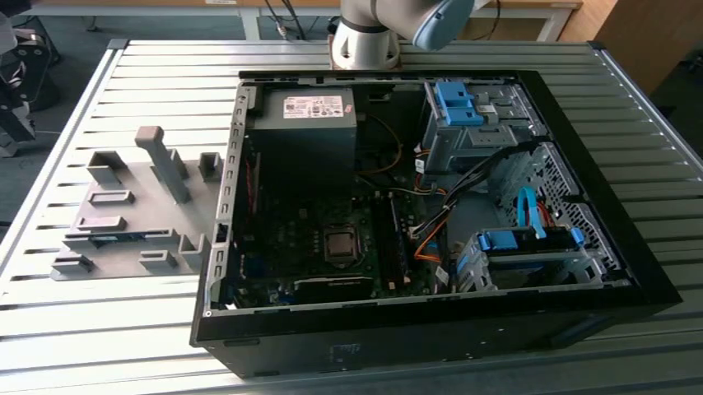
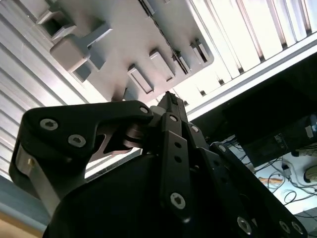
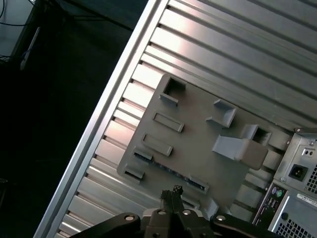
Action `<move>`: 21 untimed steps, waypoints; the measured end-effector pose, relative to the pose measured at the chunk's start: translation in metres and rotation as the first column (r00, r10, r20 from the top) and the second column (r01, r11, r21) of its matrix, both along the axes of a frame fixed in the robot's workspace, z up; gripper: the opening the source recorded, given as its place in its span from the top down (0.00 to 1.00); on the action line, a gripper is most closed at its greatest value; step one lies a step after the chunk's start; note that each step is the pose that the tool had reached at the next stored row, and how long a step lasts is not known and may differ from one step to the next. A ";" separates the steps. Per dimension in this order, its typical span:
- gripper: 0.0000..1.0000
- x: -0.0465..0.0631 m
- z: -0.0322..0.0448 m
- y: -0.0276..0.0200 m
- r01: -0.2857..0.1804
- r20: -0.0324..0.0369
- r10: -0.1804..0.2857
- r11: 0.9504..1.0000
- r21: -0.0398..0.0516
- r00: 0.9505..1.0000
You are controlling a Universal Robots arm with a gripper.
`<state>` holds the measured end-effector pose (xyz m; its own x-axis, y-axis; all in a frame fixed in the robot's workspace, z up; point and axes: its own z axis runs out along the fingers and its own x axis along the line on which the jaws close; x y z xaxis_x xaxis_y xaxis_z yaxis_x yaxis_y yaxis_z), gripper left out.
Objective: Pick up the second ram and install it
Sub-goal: 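Pick up the second ram and move it above second insertion slot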
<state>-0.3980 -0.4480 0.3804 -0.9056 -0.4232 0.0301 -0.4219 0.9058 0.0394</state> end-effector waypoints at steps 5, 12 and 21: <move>0.89 0.000 -0.0011 0.0000 -0.074 0.000 0.074 0.997 0.000 0.997; 0.89 0.000 -0.0023 0.0000 -0.176 0.000 0.176 0.984 -0.001 0.984; 0.89 0.000 -0.0040 0.0000 -0.324 0.000 0.324 0.946 -0.001 0.946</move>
